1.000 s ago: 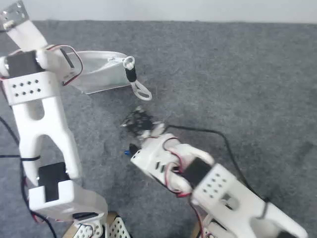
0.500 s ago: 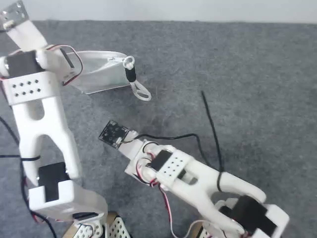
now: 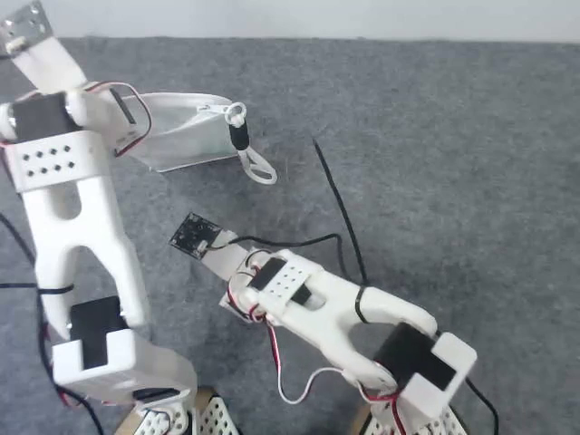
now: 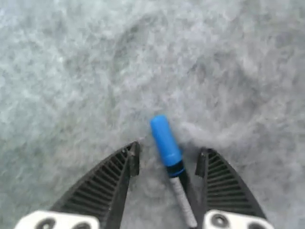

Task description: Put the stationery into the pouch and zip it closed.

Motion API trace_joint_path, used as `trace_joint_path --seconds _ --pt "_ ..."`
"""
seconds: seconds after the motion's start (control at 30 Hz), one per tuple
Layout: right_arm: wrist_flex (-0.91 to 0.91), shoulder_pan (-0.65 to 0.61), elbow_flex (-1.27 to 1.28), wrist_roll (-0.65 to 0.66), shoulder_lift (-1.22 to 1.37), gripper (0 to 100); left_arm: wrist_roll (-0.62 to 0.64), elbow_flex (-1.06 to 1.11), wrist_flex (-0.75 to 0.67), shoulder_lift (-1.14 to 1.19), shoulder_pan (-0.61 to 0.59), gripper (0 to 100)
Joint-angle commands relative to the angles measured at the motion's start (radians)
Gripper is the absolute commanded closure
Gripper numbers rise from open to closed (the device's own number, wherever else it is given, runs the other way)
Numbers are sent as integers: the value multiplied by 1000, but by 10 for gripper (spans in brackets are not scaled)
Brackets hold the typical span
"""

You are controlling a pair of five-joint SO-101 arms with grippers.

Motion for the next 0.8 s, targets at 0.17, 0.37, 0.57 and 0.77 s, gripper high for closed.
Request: trace_joint_path --seconds 0.17,0.37,0.57,0.77 --pt "82 25 -97 6 25 993 9 -4 -21 -21 -12 974" --pt "166 28 -104 -89 15 993 9 -4 -26 -21 -12 974" --pt "254 28 -110 -160 -71 993 9 -4 -26 -21 -12 974" --pt "377 39 -110 -172 -170 993 9 -4 -26 -21 -12 974"
